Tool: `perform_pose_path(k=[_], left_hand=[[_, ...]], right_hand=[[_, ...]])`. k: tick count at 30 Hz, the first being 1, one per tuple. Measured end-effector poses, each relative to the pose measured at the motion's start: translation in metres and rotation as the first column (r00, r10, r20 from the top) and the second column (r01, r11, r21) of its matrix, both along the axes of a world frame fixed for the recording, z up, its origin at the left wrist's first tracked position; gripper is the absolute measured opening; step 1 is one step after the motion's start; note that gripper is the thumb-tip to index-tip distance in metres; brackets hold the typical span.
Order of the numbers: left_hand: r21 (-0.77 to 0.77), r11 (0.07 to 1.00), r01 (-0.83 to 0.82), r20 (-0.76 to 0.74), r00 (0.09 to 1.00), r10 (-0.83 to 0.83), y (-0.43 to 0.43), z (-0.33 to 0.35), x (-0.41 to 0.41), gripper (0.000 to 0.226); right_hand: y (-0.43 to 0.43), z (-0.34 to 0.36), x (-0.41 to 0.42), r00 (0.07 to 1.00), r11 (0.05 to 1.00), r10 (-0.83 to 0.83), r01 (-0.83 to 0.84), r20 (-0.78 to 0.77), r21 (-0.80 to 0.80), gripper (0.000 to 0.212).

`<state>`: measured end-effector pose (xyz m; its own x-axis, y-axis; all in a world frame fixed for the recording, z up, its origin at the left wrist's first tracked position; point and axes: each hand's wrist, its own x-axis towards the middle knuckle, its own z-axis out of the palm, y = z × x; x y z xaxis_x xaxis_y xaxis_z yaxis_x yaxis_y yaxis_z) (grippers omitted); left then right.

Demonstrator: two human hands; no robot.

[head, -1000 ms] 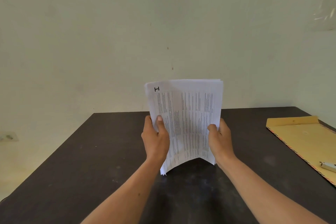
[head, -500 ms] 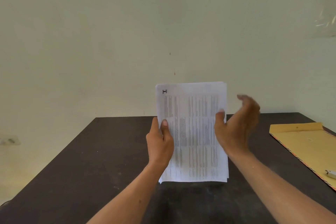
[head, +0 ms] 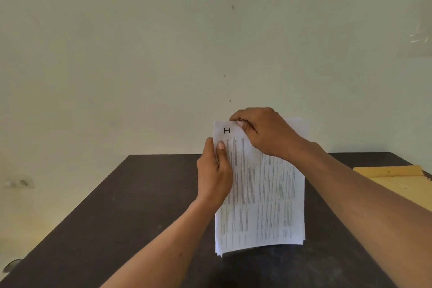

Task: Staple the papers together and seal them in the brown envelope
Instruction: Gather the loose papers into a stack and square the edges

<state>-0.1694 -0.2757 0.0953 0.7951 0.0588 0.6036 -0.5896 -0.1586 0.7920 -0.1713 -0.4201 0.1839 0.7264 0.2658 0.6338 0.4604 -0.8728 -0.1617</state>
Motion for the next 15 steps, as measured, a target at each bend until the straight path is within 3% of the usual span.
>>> perform_pose_path(k=[6, 12, 15], left_hand=[[-0.048, 0.999, -0.009, 0.013, 1.000, 0.009, -0.009, 0.015, 0.001, 0.033], [-0.042, 0.999, 0.024, -0.014, 1.000, -0.025, -0.017, 0.006, -0.003, 0.033], [-0.067, 0.997, 0.030, 0.015, 0.999, -0.029, -0.016, 0.010, -0.004, 0.026]], right_hand=[[0.002, 0.015, -0.010, 0.997, 0.999, -0.012, 0.014, 0.071, -0.035, 0.031], [-0.003, -0.003, -0.020, 1.000, 0.993, -0.008, 0.009, 0.005, -0.116, 0.031], [-0.004, -0.001, -0.021, 0.999, 0.995, 0.005, 0.000, 0.050, -0.102, 0.031]])
